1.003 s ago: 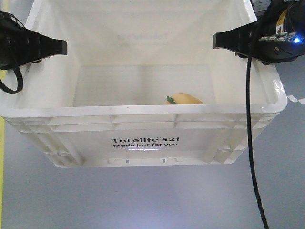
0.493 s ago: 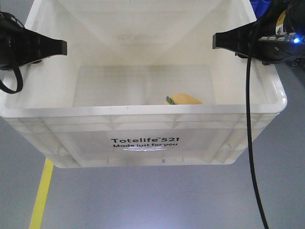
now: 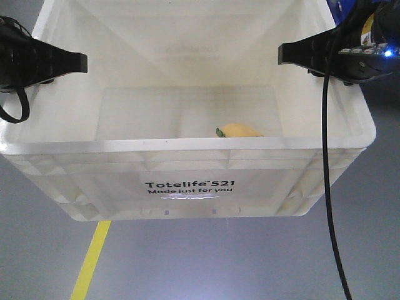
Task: Place moving items into box and shelve
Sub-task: 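Keep the tote held in both grippers while the base drives on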
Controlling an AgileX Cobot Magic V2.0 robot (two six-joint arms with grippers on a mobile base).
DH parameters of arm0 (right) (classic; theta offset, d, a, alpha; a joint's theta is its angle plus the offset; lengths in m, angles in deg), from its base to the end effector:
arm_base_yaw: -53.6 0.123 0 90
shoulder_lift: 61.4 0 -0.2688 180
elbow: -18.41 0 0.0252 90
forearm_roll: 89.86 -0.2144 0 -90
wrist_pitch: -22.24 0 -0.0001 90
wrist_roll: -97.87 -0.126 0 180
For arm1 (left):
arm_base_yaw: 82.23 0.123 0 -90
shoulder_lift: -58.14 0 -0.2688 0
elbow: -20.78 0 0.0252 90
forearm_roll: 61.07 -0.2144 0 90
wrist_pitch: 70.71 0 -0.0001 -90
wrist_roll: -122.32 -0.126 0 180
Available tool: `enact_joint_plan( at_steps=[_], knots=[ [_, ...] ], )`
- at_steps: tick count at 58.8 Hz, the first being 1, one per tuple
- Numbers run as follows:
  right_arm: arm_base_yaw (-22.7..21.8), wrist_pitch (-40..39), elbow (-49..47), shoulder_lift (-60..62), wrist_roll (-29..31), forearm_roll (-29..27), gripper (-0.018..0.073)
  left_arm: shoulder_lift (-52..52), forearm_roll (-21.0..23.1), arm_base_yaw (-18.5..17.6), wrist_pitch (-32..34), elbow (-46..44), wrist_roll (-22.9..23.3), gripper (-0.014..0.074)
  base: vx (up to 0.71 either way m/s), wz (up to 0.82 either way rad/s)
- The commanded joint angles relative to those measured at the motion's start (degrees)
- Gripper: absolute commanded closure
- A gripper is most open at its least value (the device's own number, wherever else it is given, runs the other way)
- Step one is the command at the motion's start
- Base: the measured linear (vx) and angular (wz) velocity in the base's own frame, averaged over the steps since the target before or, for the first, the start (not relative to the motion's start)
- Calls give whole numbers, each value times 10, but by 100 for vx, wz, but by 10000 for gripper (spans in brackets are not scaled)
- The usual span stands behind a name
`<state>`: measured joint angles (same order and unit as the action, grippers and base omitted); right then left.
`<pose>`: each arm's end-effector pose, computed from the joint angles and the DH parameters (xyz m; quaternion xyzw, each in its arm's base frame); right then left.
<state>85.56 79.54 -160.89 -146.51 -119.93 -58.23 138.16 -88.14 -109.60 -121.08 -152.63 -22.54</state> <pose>0.2530 0.0923 0.3465 -0.0205 0.9150 -0.0426 0.4008 0.2434 -0.0762 0.3440 0.0113 0.9074 0.0052 0.4202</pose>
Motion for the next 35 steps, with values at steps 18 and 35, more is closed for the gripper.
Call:
enact_joint_plan(
  at_steps=[18,35],
  knots=[
    [1,-48,-23,23,-2,56,520,-26,-43,-3,60,-25,0,556,26,33],
    [1,-48,-23,23,-2,56,520,-26,-43,-3,60,-25,0,556,29,32]
  ],
)
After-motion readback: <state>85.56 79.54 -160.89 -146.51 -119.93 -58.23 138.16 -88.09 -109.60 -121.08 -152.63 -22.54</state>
